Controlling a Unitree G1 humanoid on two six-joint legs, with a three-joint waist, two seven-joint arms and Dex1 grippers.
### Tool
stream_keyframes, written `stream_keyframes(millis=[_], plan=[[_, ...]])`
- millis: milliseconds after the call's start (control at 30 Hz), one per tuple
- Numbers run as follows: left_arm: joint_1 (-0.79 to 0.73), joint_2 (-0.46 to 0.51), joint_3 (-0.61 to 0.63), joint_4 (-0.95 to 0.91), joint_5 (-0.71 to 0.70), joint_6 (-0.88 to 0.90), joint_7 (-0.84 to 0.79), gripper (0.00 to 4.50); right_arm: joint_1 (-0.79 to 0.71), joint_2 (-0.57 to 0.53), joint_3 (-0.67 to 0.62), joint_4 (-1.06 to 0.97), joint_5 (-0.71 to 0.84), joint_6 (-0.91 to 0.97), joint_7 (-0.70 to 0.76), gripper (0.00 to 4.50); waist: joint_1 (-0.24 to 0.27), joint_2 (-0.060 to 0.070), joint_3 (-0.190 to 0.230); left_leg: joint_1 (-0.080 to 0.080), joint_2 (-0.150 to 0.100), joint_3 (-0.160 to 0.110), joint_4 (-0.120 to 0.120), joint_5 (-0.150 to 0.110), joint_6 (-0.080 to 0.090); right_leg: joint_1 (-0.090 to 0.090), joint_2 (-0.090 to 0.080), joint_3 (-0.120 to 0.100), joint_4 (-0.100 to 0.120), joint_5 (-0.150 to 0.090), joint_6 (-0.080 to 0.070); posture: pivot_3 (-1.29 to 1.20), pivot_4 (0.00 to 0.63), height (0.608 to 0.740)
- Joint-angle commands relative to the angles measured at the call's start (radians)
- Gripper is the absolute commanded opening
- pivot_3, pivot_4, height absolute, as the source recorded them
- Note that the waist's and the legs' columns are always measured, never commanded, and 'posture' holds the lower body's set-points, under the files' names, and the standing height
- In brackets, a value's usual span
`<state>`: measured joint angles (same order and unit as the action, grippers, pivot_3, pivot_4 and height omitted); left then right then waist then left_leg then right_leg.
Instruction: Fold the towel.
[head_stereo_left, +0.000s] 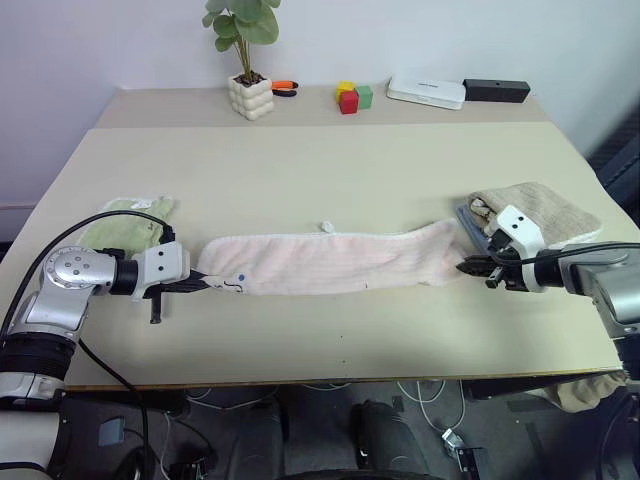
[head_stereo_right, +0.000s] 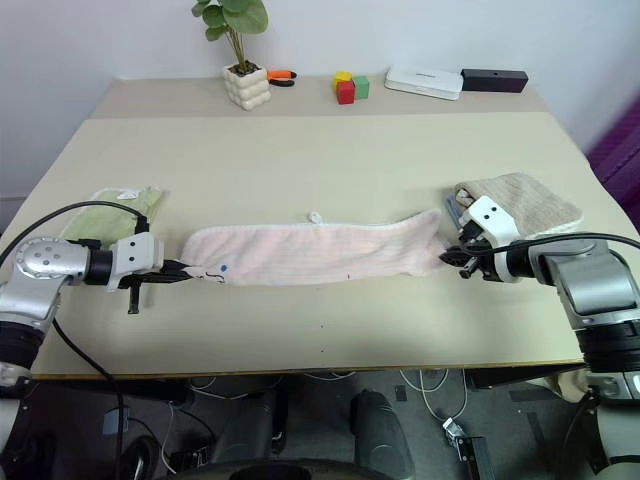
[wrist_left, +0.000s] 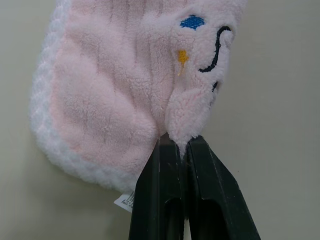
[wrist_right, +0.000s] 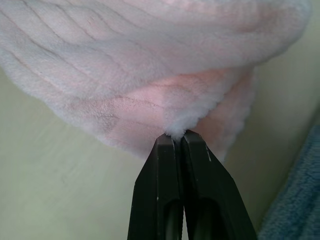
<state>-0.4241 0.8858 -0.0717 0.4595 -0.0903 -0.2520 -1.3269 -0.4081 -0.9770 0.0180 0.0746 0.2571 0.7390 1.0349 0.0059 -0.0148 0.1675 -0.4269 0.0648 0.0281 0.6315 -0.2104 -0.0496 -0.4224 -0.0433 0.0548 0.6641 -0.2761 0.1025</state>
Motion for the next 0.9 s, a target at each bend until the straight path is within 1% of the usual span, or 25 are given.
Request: stream_keyframes(millis=[33,100,333,567,733,833,900], plan=[[0.011,0.02,0.023,-0.031,-0.019,0.005,-0.004,0.0,0.013,-0.047,-0.041,-0.008,-0.006,-0.042,0.016,0.08,-0.001,0.0,0.0,0.0,0.0,0.0,0.0,0.0,0.0,0.0,0.0,0.0,0.0,0.0,0.0,0.0,0.15,0.74],[0.014,0.02,0.023,-0.033,-0.018,0.007,-0.006,0.0,0.021,-0.059,-0.048,-0.012,0.0,-0.048,0.021,0.08,-0.002,0.0,0.0,0.0,0.0,0.0,0.0,0.0,0.0,0.0,0.0,0.0,0.0,0.0,0.0,0.0,0.15,0.74],[0.023,0.029,0.03,-0.031,-0.024,0.008,-0.017,0.0,0.077,-0.098,-0.054,-0.001,-0.018,-0.159,0.052,0.08,-0.002,0.0,0.0,0.0,0.0,0.0,0.0,0.0,0.0,0.0,0.0,0.0,0.0,-0.001,-0.001,0.0,0.15,0.74],[0.041,0.047,0.041,-0.043,-0.037,0.02,-0.026,0.0,0.116,-0.061,-0.124,-0.014,0.045,-0.177,0.057,0.08,-0.004,0.0,0.0,0.0,0.0,0.0,0.0,0.0,0.0,0.0,0.0,0.0,0.0,0.0,0.0,0.0,0.15,0.74],[0.055,0.05,0.044,-0.058,-0.042,0.028,-0.021,0.0,0.169,-0.037,-0.179,-0.014,0.047,-0.222,0.005,0.08,-0.002,0.0,0.0,0.0,0.0,0.0,0.0,0.0,0.0,0.0,0.0,0.0,0.0,0.0,0.0,0.0,0.15,0.74],[0.052,0.049,0.042,-0.054,-0.042,0.029,-0.021,0.0,0.185,-0.022,-0.227,-0.014,0.096,-0.184,0.012,0.08,-0.003,0.0,0.0,0.0,0.0,0.0,0.0,0.0,0.0,0.0,0.0,0.0,0.0,0.0,0.0,0.0,0.15,0.74],[0.049,0.048,0.041,-0.05,-0.041,0.026,-0.023,0.0,0.205,-0.023,-0.231,-0.019,0.093,-0.19,0.011,0.59,-0.001,0.0,0.0,0.0,0.0,0.0,0.0,0.0,0.0,0.0,0.0,0.0,0.0,0.0,0.0,0.0,0.15,0.74]])
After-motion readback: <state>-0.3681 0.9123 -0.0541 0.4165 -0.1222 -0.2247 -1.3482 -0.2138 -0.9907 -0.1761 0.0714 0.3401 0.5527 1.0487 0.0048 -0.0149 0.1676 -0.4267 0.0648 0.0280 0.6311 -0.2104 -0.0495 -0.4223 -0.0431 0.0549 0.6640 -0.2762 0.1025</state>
